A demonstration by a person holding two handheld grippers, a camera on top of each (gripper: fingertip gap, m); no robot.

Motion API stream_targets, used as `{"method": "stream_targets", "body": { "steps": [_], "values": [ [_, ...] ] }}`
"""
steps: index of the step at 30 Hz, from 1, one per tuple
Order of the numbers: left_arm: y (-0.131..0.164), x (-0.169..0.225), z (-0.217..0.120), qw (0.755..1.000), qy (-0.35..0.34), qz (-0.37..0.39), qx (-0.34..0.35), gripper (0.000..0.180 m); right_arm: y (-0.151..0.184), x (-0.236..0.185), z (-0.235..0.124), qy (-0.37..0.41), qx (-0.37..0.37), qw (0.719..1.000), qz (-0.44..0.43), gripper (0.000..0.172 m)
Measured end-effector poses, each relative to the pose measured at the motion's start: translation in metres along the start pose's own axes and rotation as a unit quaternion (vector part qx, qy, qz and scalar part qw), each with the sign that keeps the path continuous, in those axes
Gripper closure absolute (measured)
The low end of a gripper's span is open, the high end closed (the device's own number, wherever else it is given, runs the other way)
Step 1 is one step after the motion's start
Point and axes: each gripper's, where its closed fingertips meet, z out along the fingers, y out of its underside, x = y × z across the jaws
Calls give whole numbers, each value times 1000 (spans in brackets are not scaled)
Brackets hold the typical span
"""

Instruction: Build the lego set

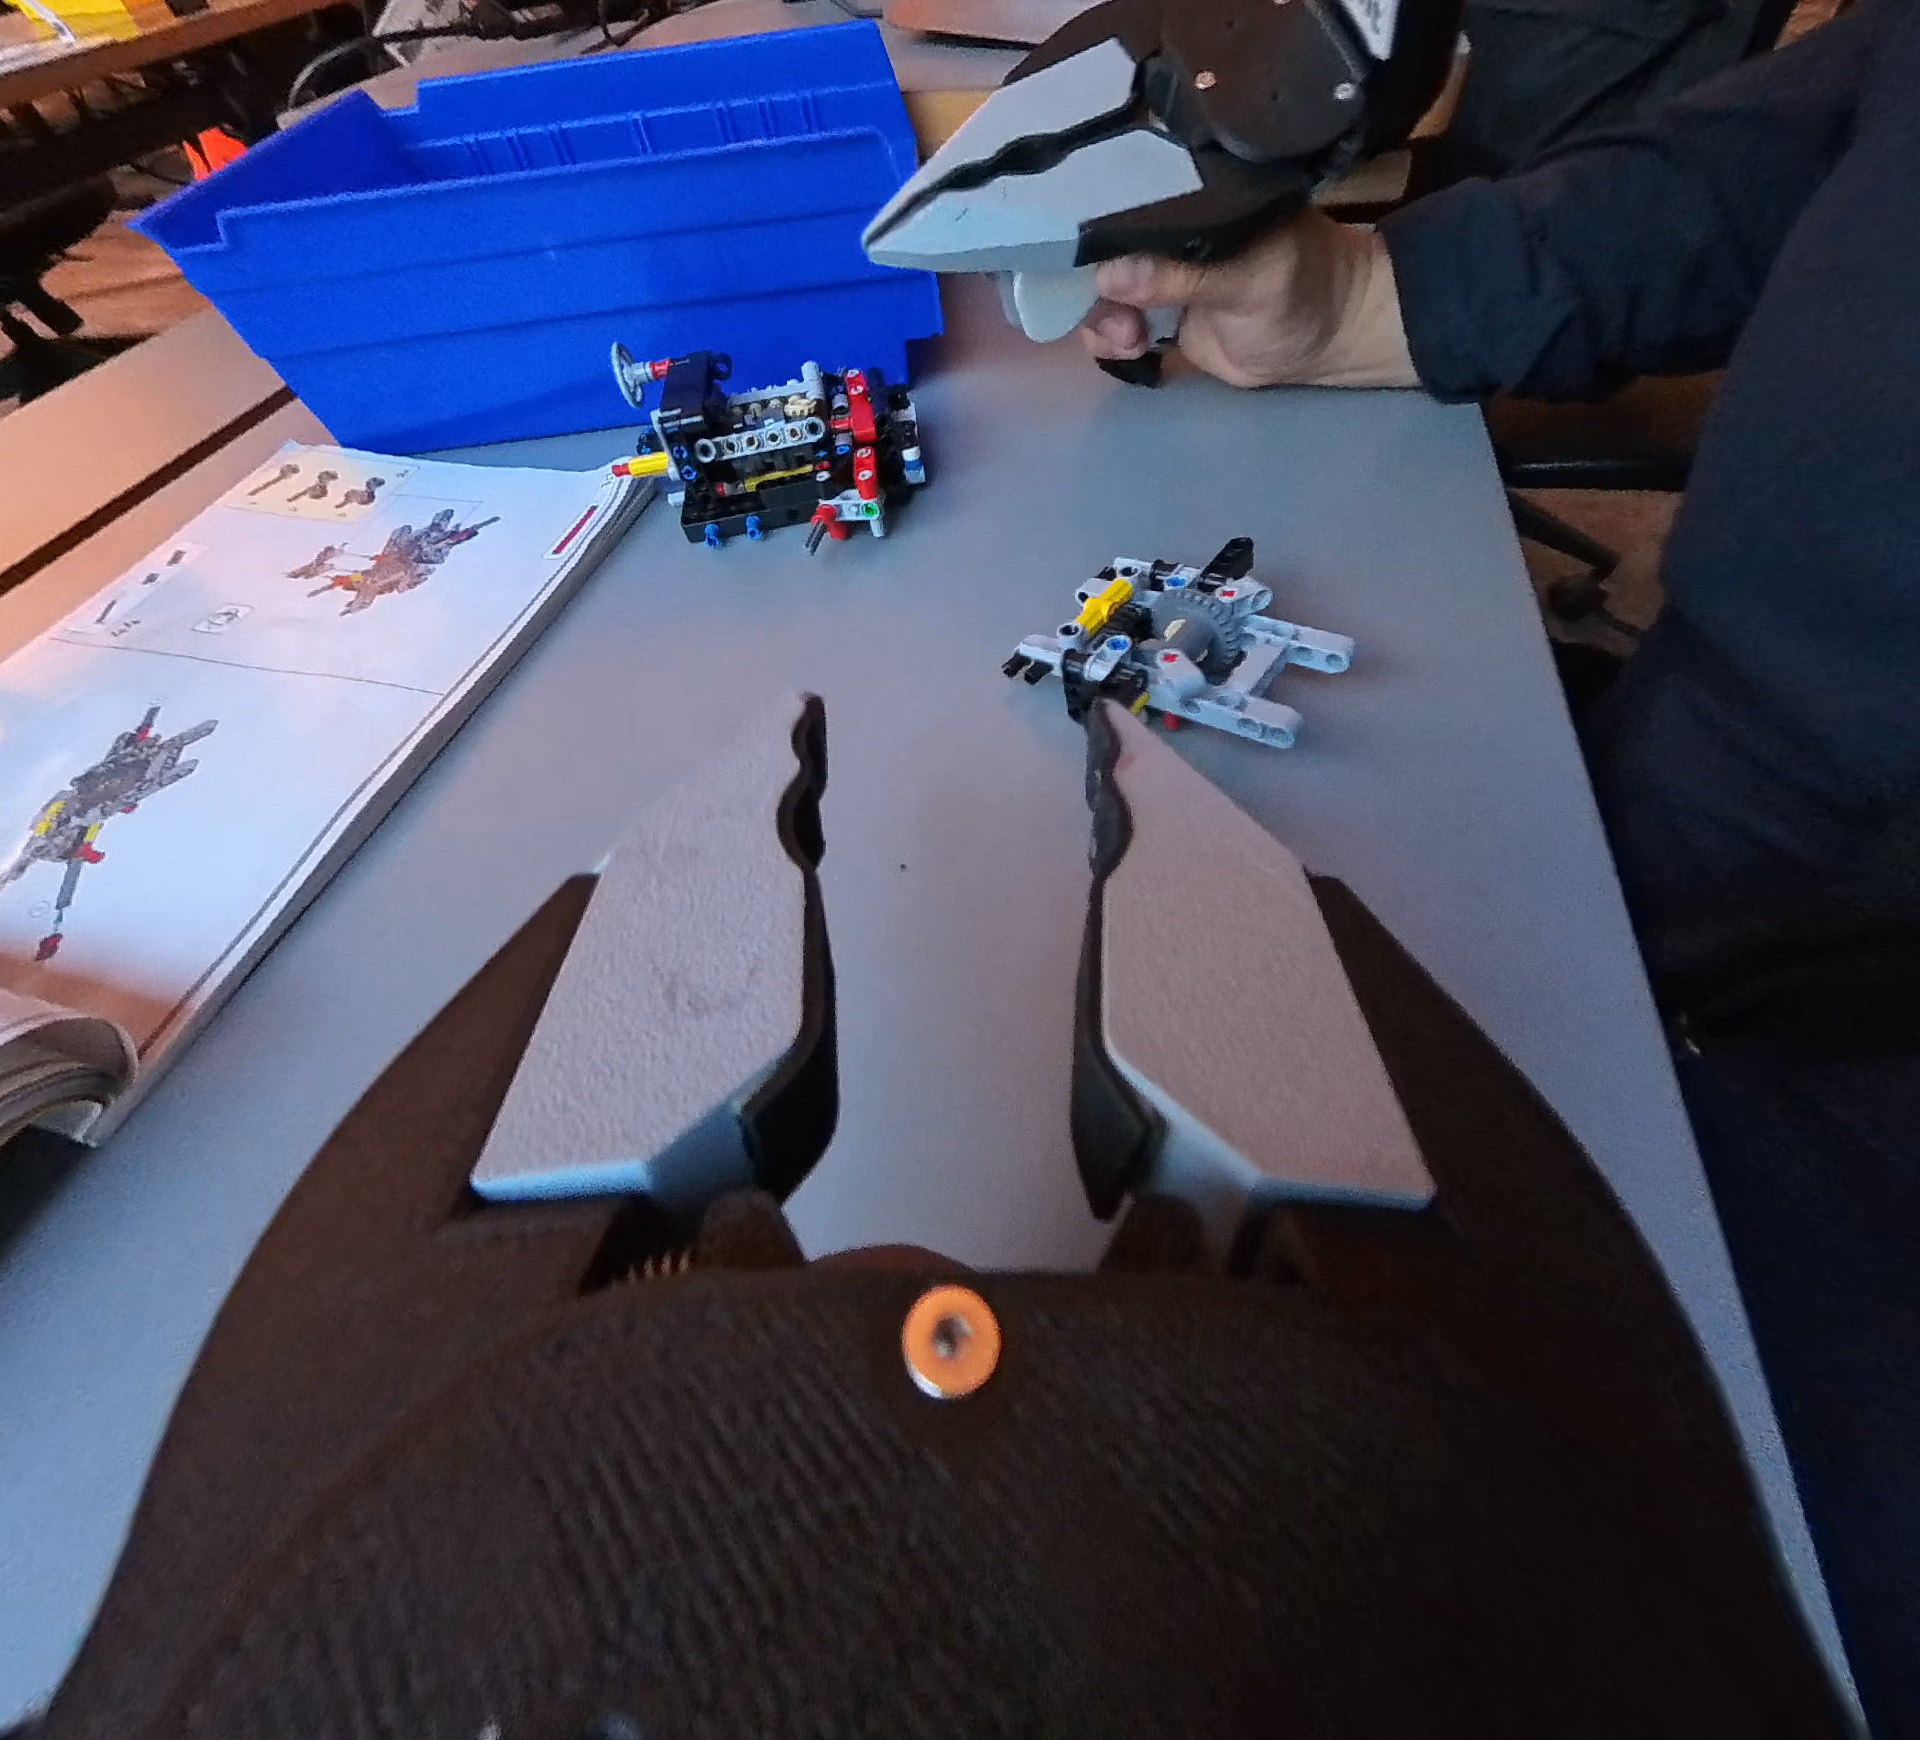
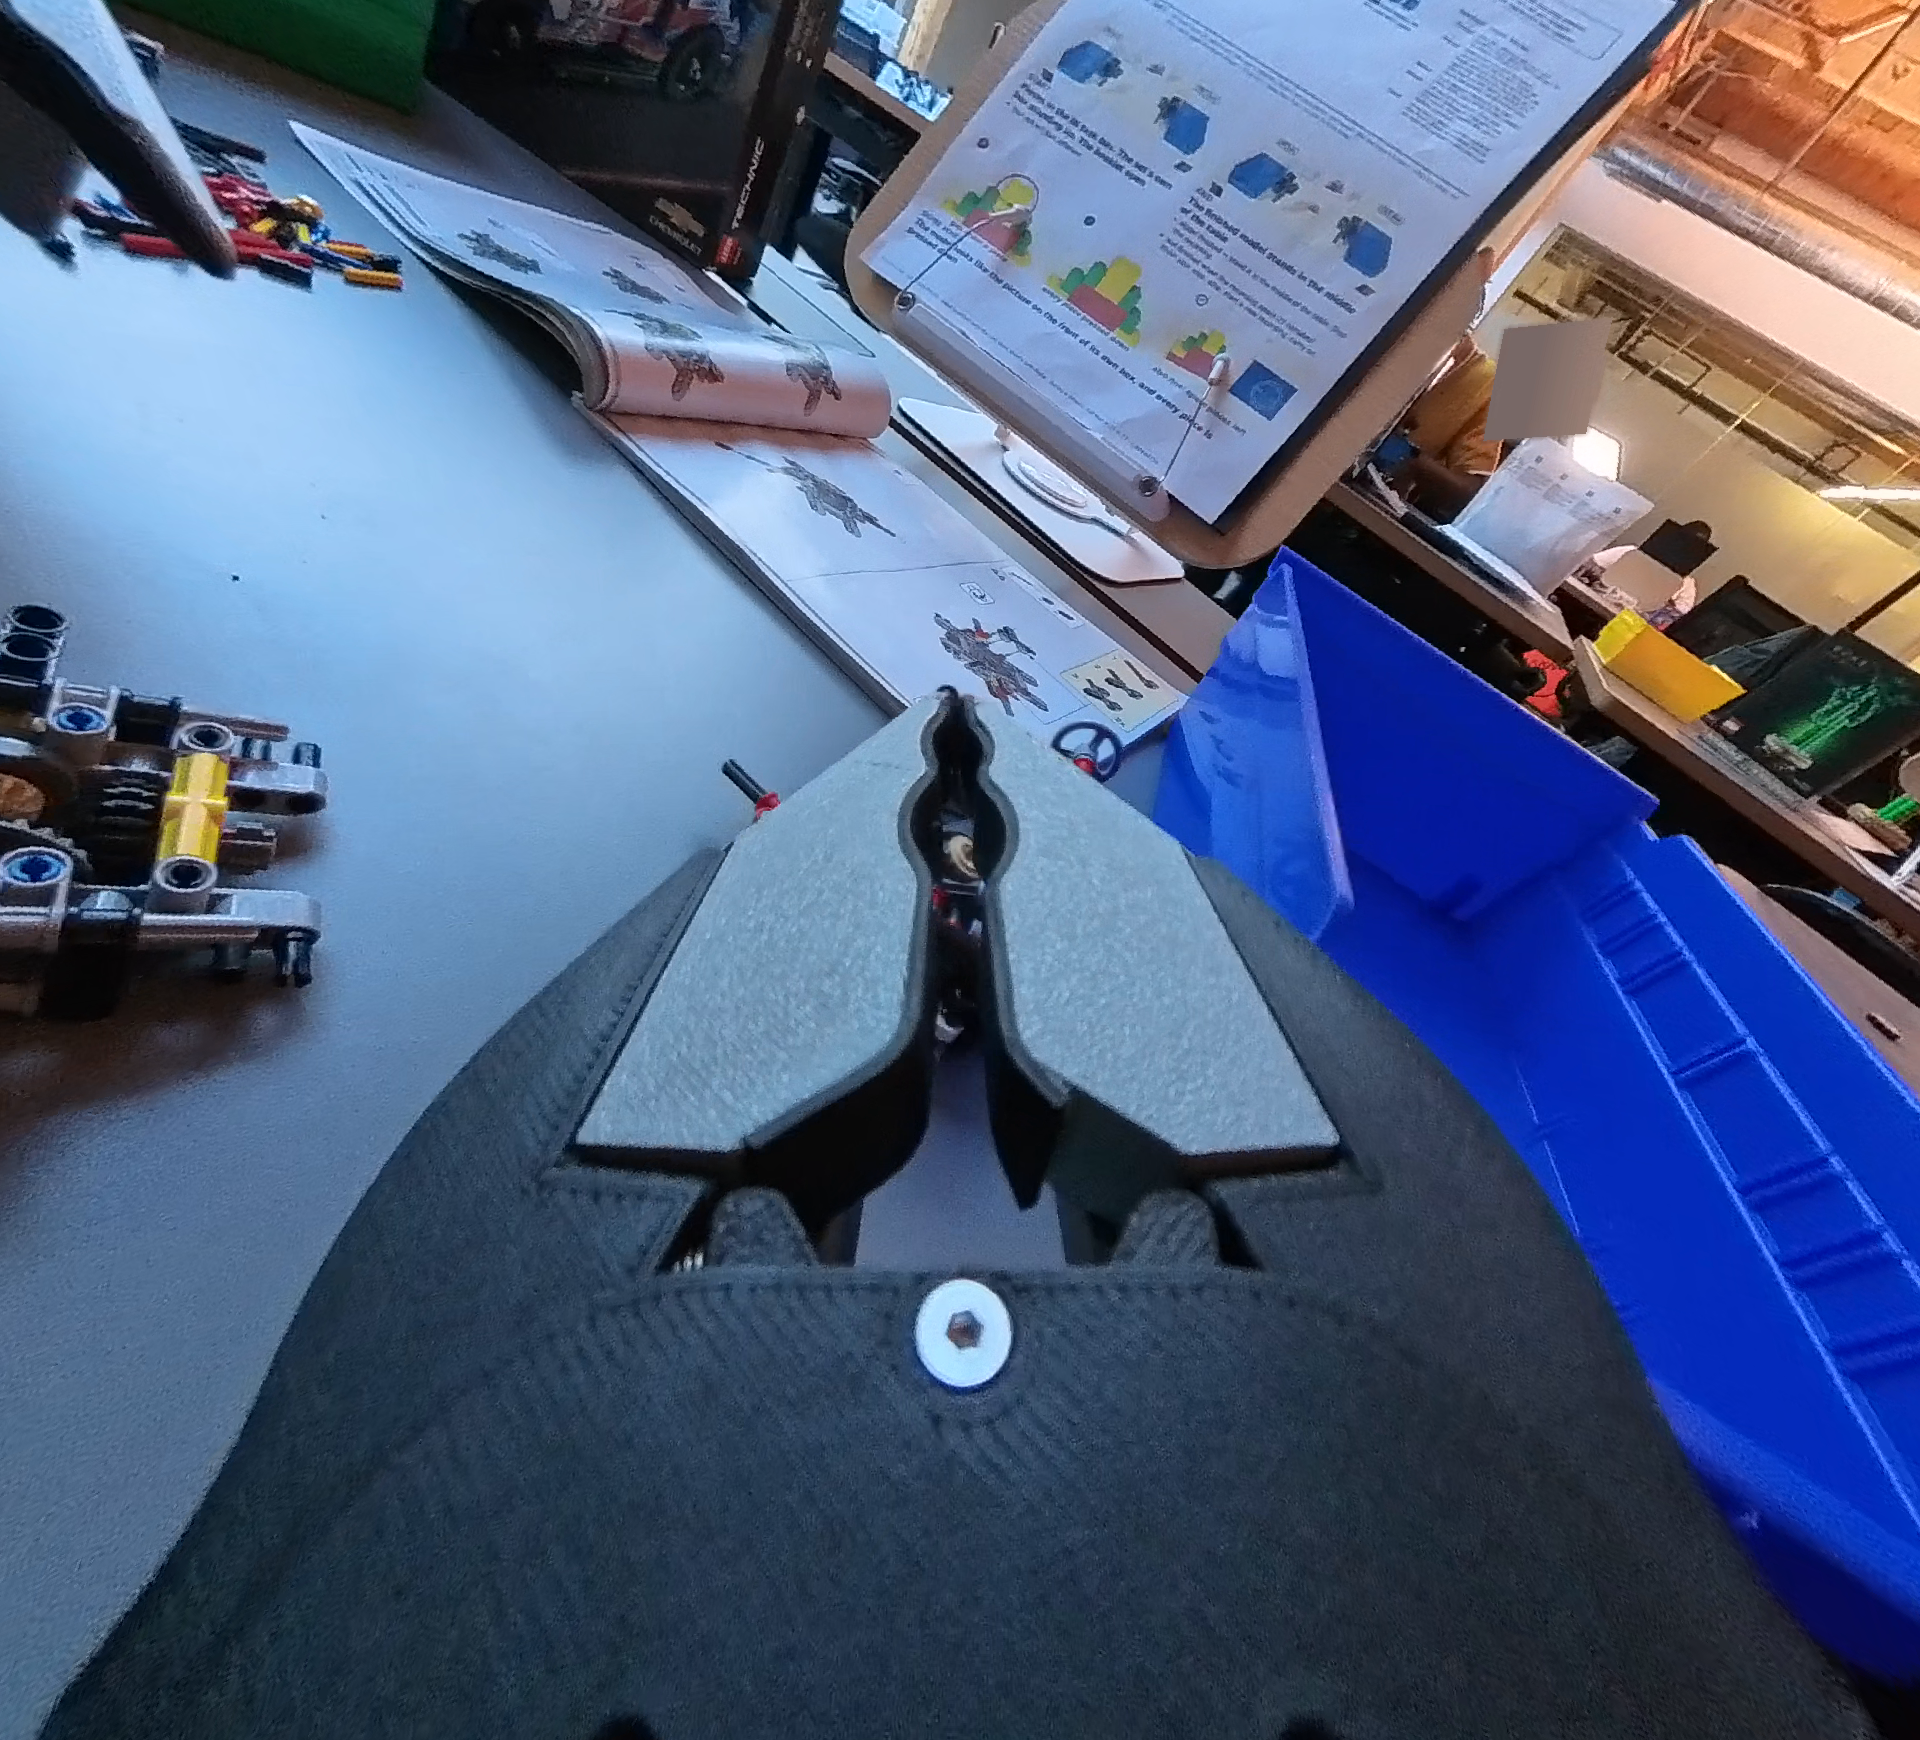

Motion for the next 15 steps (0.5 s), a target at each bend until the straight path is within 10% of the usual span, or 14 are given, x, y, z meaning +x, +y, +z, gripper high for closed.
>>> {"method": "stream_targets", "body": {
  "steps": [15],
  "values": [
    [-2, -21, -2, 994, 8, -108, 23, 134, -4, 8, 2, 1, 19, 1000, 16, 172]
  ]
}}
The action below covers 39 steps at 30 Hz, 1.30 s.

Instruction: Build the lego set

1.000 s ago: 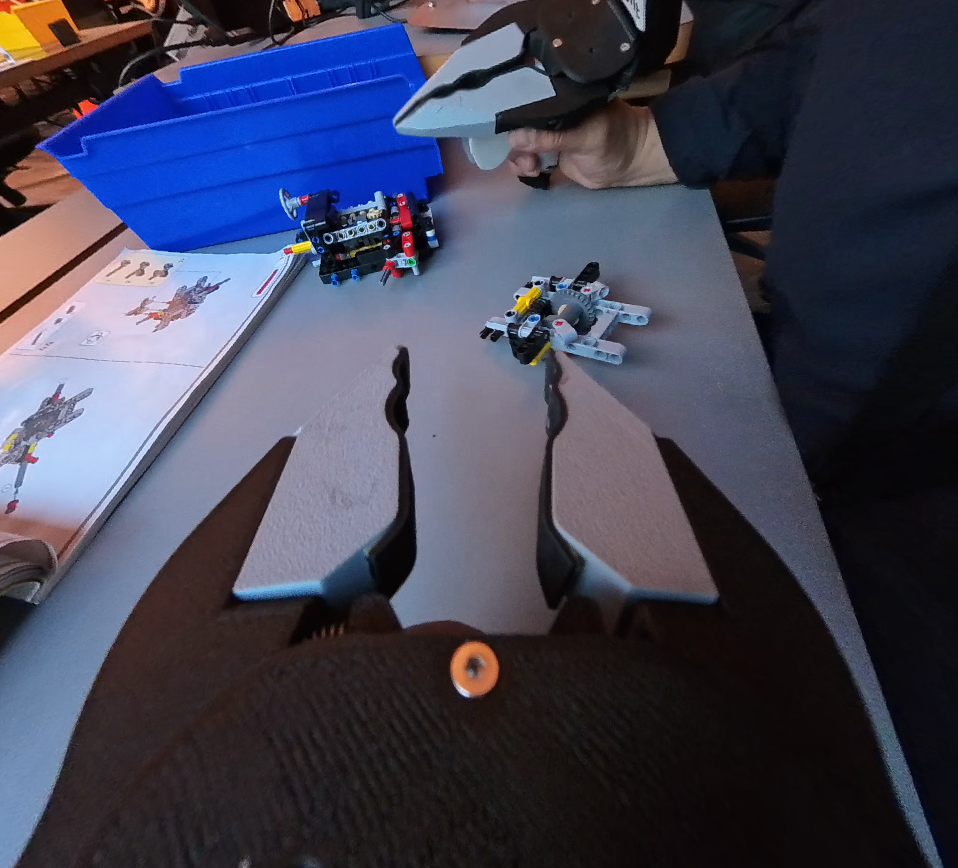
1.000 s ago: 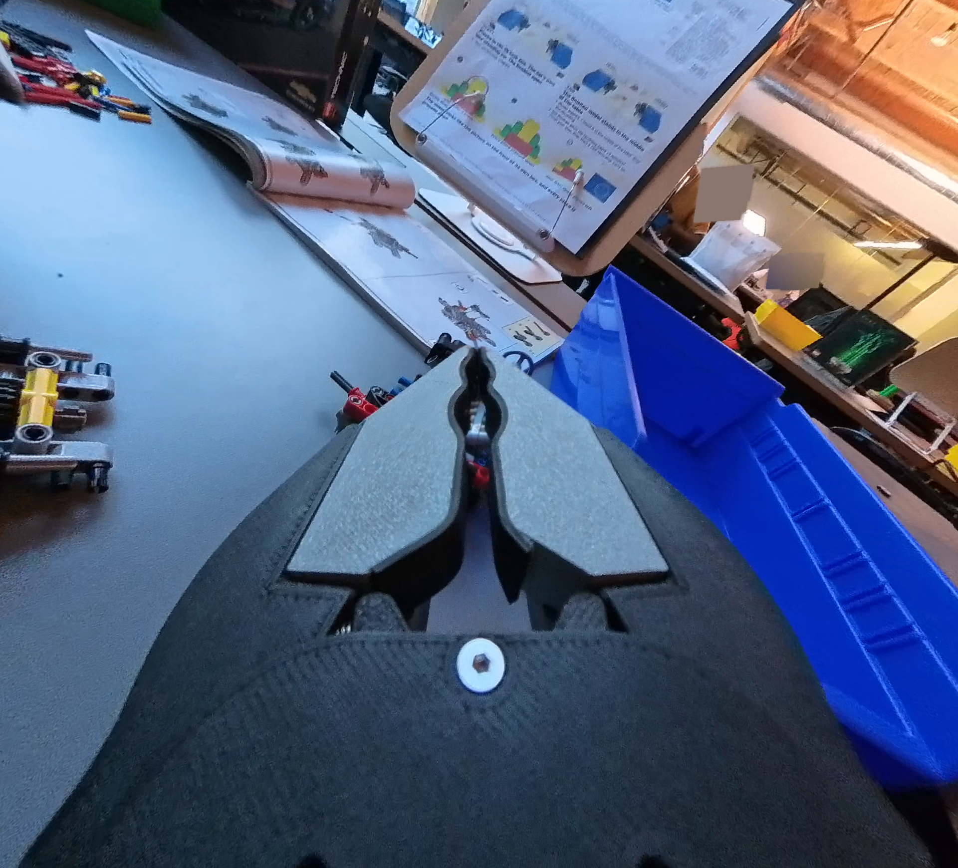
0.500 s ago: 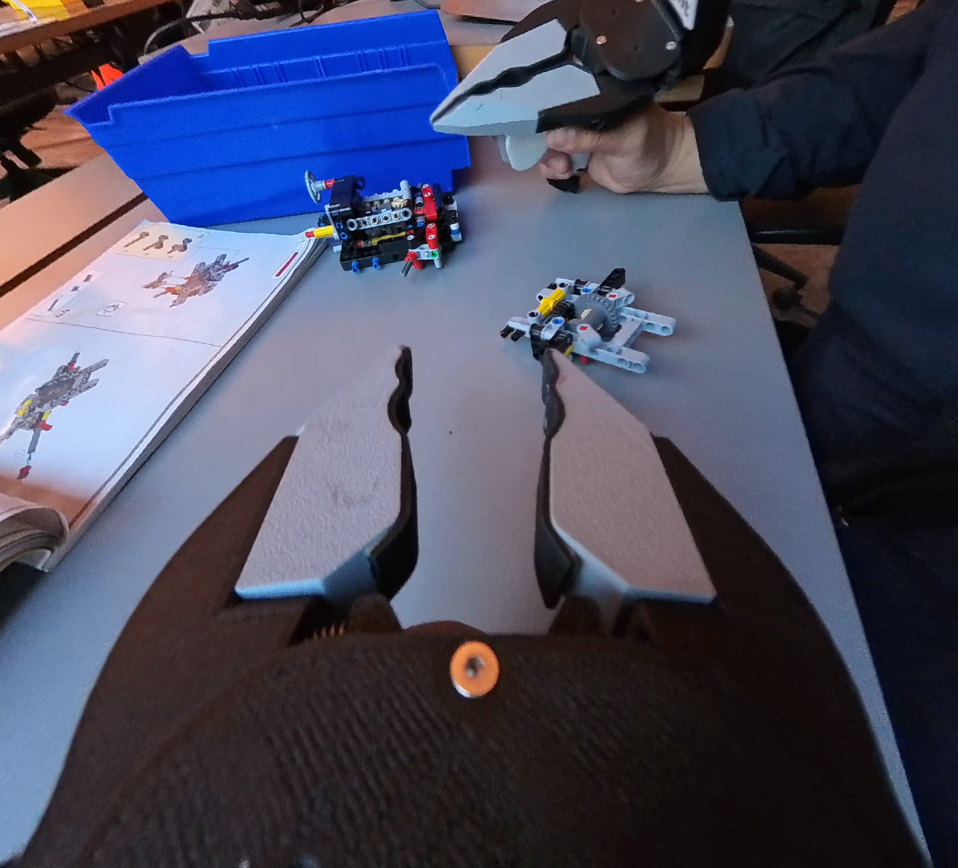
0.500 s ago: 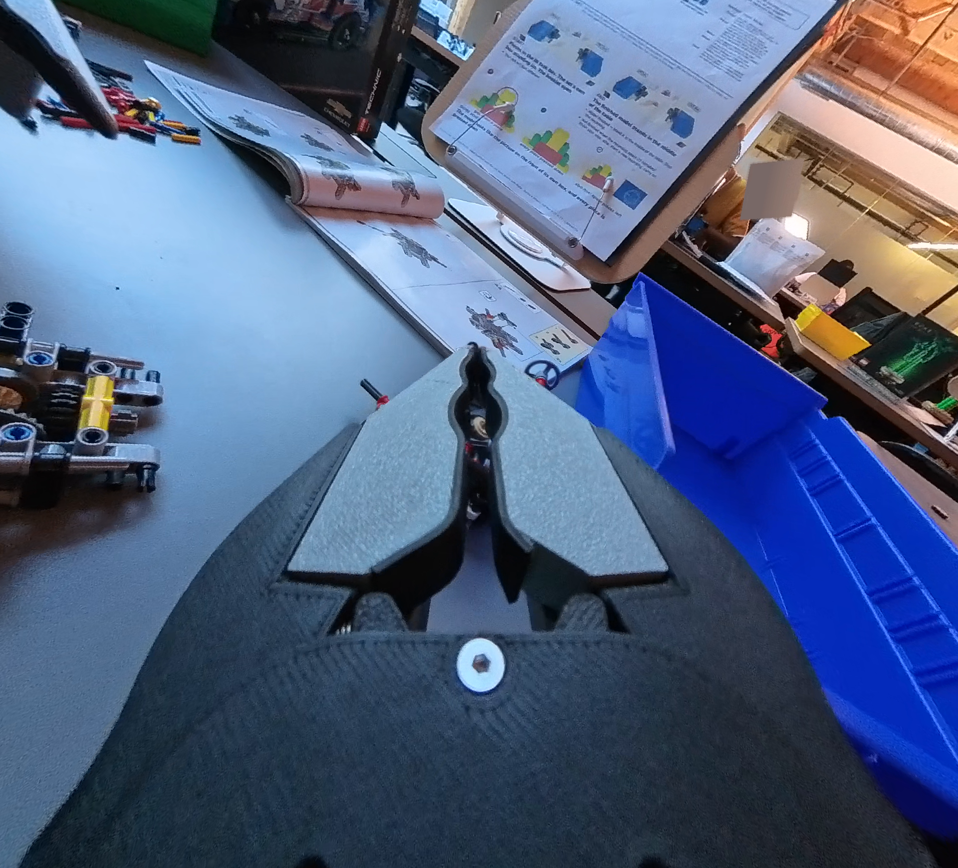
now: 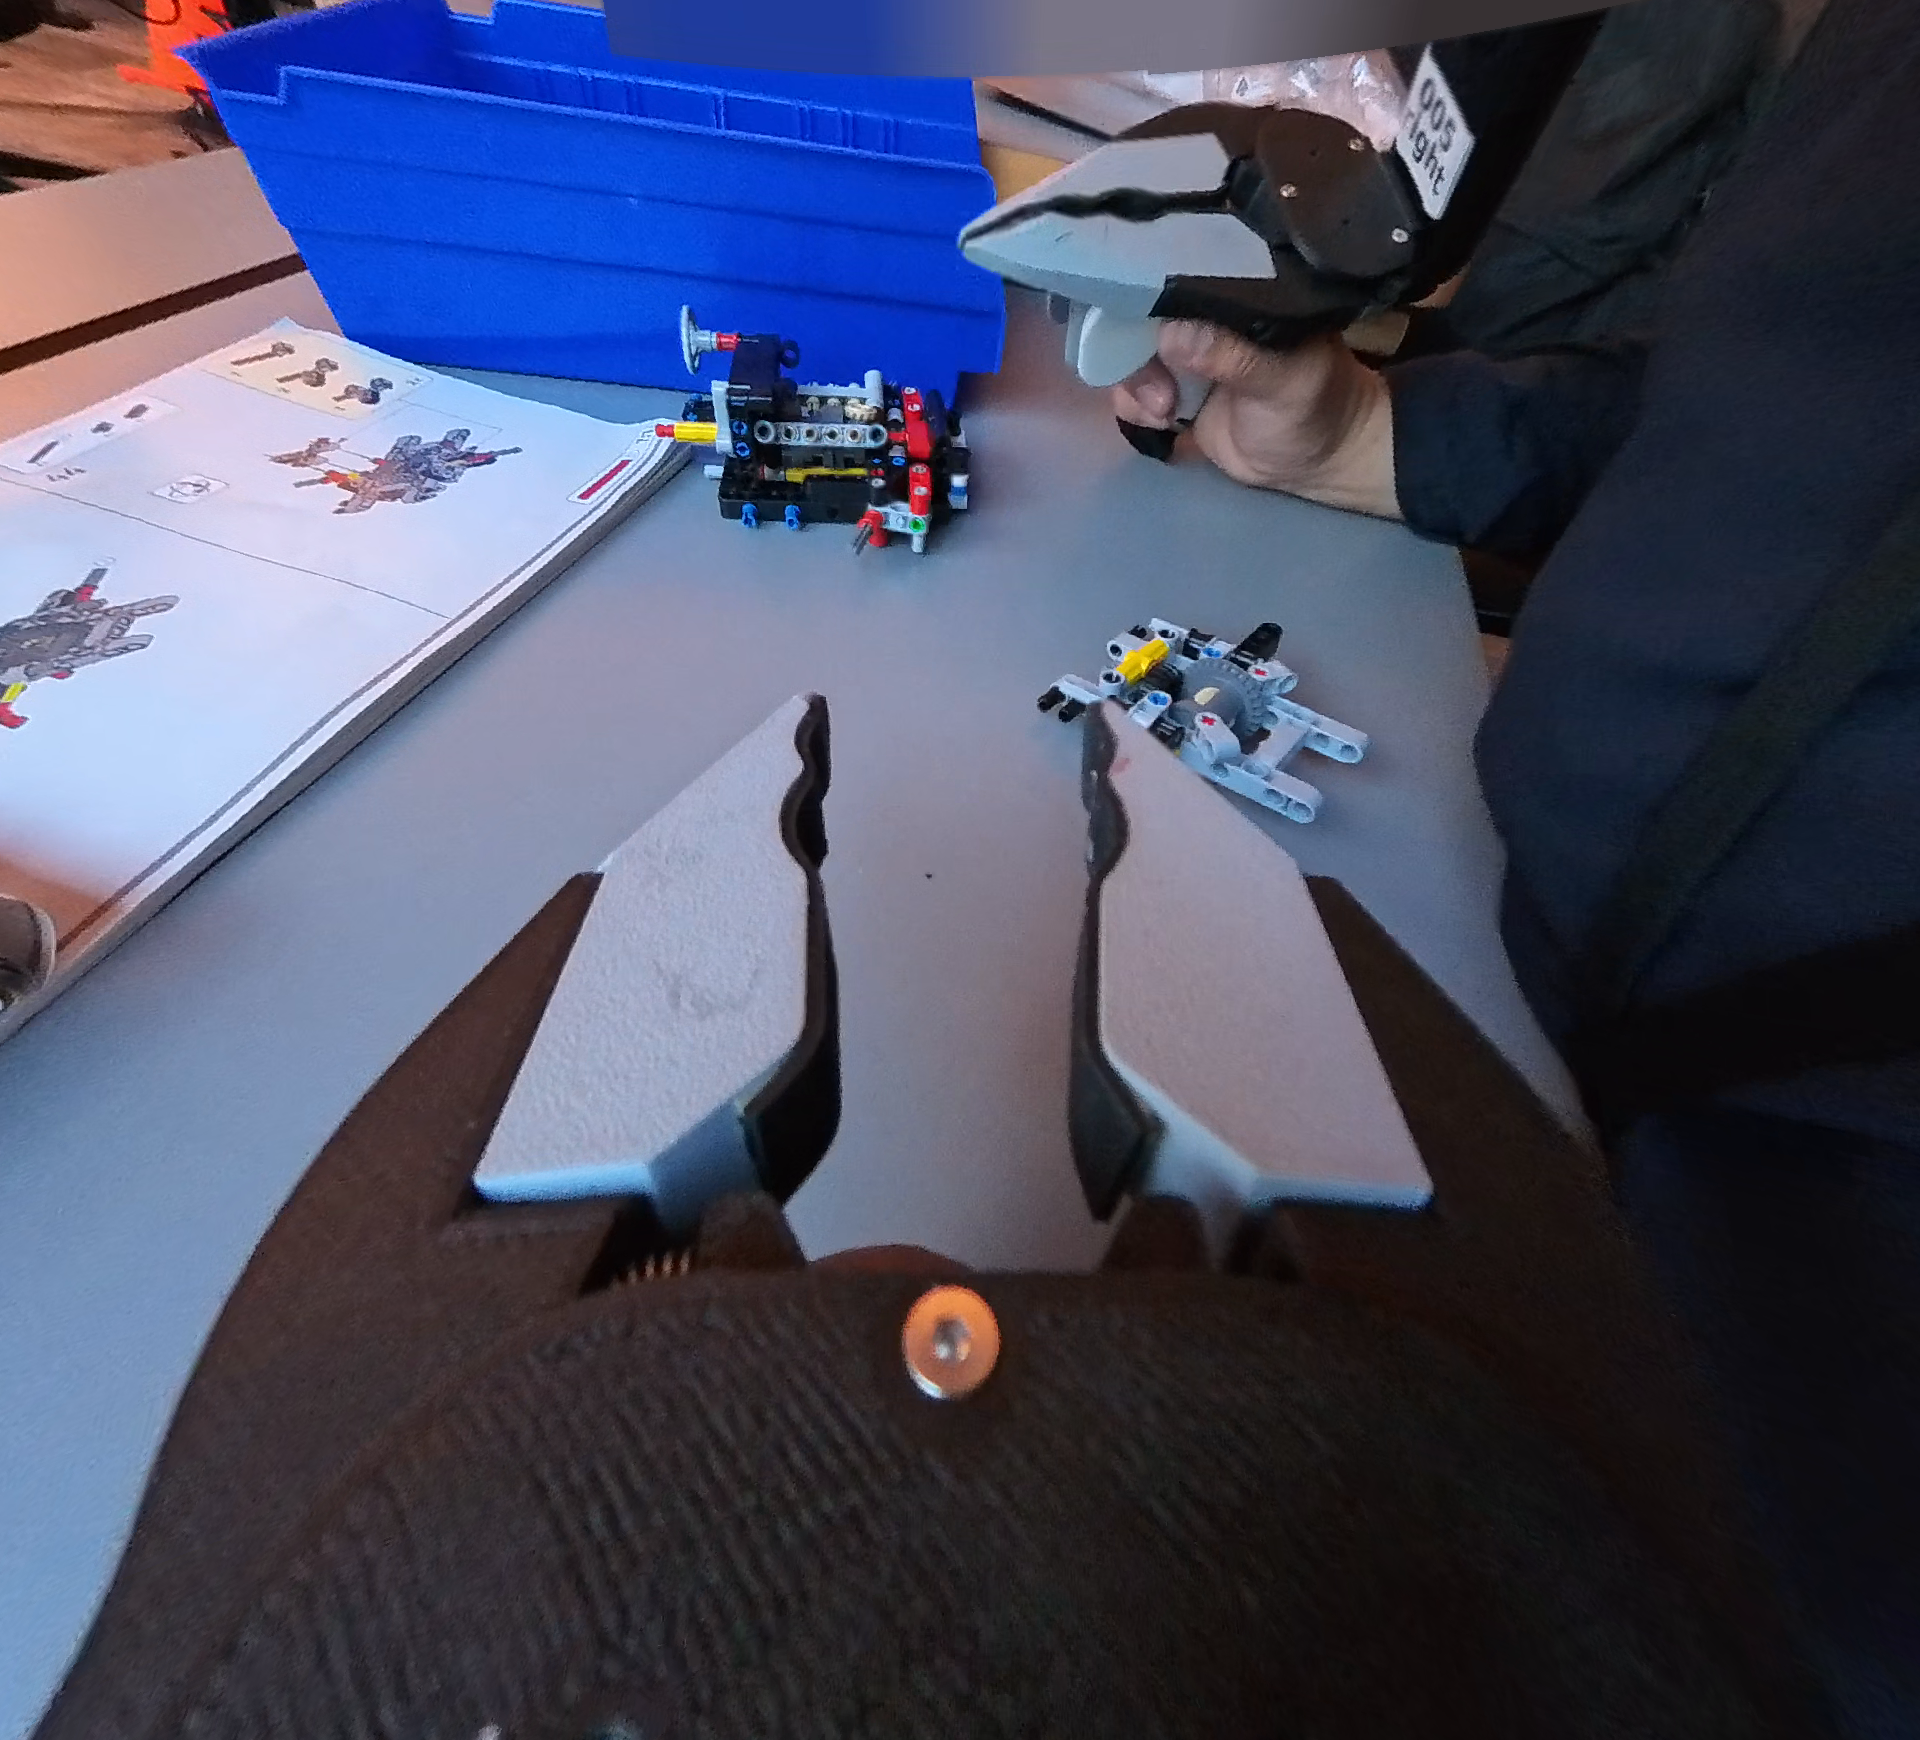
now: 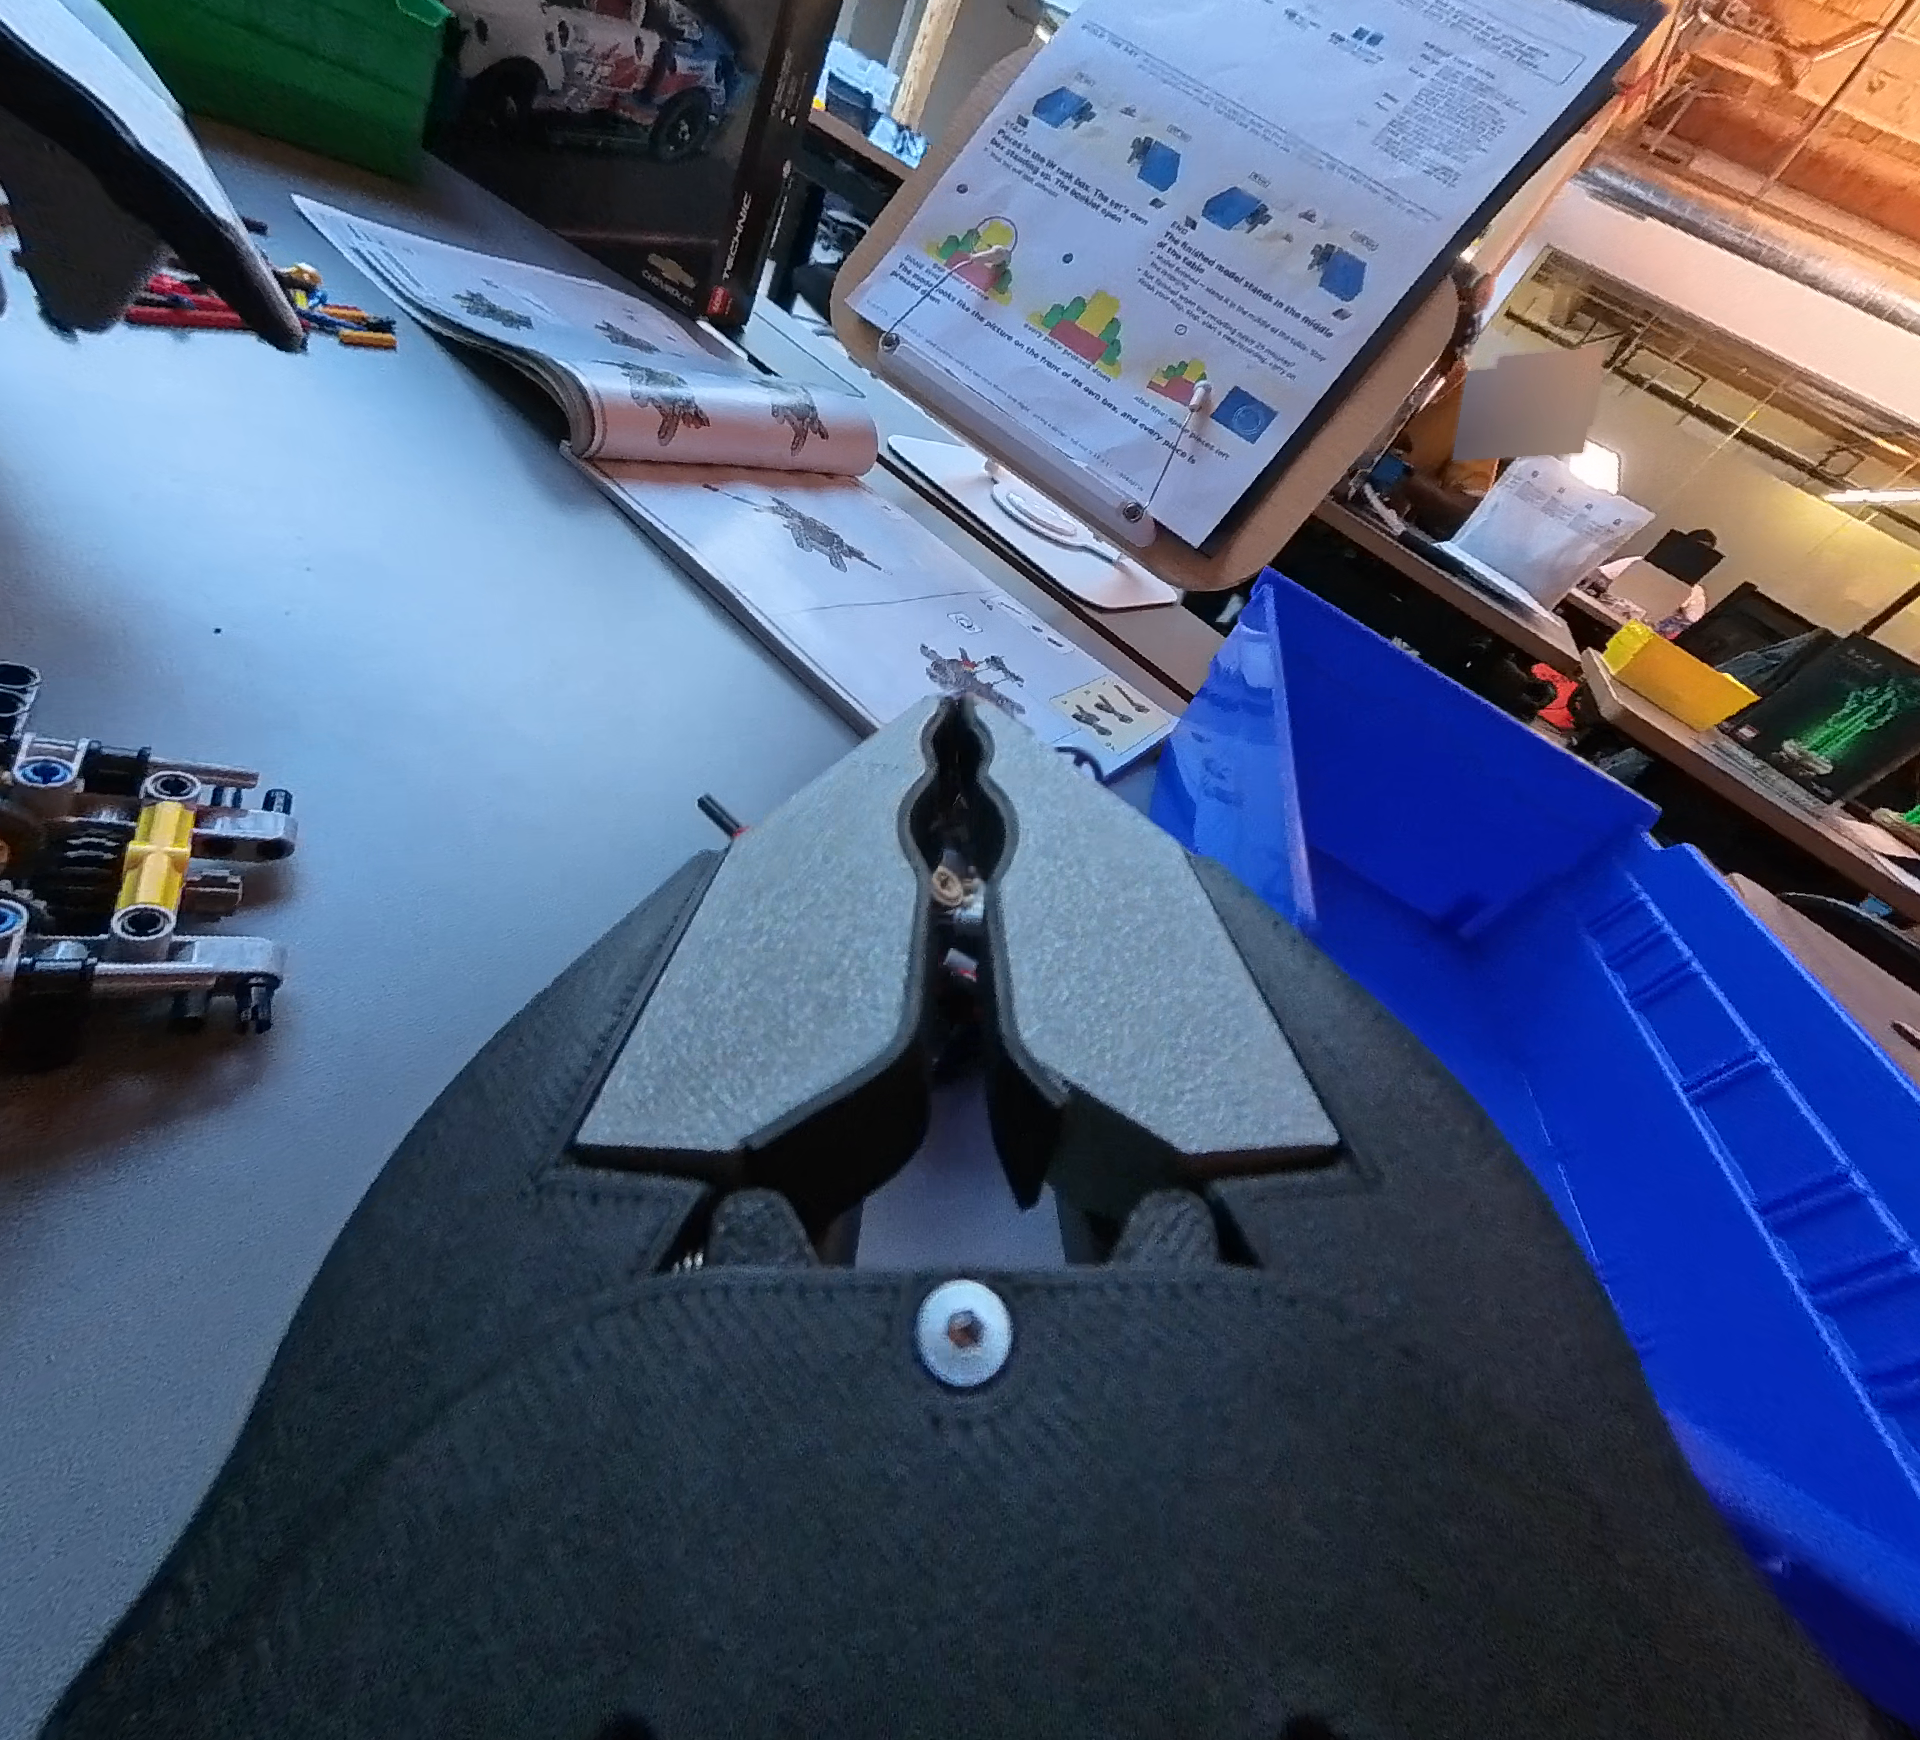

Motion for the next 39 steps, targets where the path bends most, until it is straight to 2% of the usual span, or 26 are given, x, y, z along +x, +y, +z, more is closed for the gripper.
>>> {"method": "stream_targets", "body": {
  "steps": [7, 22, 33, 39],
  "values": [
    [-1, -2, -2, 1000, 4, -14, 6, 133, 0, 0, 0, -7, 4, 1000, 3, 172],
    [12, -1, 7, 997, -30, 46, -45, 134, -5, 4, -4, -23, 25, 997, 66, 172],
    [15, -11, 2, 994, -64, 72, -58, 136, -3, -23, 2, -45, -6, 999, -4, 172],
    [16, -19, 0, 992, -81, 68, -65, 137, -2, -11, 2, -34, 0, 999, 24, 172]
  ]
}}
